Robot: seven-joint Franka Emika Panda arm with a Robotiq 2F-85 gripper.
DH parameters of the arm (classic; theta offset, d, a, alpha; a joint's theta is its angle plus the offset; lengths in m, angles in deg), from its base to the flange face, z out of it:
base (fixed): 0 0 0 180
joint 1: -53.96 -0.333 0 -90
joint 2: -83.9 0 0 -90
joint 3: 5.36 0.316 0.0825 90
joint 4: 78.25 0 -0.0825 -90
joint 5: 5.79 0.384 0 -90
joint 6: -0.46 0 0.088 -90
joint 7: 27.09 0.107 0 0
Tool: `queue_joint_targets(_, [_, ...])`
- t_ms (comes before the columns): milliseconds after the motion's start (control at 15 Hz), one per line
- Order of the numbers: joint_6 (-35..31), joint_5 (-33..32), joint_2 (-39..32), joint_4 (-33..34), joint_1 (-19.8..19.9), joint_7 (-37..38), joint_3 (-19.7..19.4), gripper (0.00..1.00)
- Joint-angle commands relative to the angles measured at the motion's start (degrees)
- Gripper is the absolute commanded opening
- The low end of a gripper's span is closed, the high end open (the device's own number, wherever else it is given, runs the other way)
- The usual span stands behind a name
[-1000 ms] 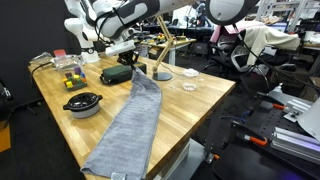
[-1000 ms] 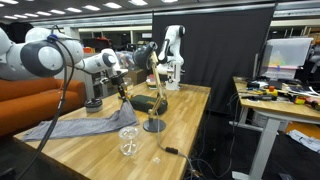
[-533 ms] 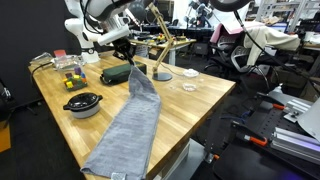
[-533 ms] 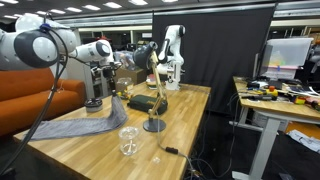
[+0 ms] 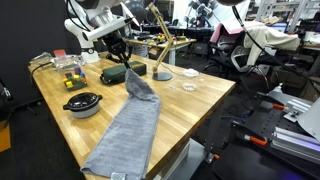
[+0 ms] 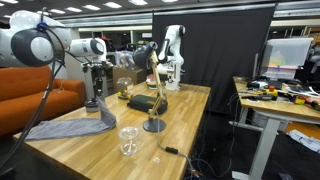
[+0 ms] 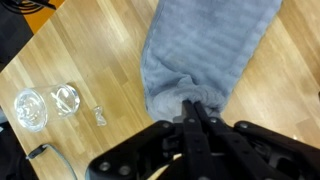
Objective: Fold the grey towel from right to left
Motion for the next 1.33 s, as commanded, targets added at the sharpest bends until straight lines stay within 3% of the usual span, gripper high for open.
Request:
queue_joint_targets(0, [3.6,1.2,1.9,-2.8,-0.3,-3.5,2.1,0.01])
queue_joint_targets(267, [7.2,0.8,2.1,-4.0,-0.6,-6.7,3.0,0.01])
queue_joint_targets(333, [5.9,0.4,0.0,-1.1,-1.2,-4.5,2.2,0.02])
queue_joint_targets(933, [6.4,0.4,0.0,-1.4,-1.1,-5.6,2.3,0.01])
queue_joint_targets(1267, [4.2,2.6,0.6,-2.3,-3.8,-0.1,4.3,0.01])
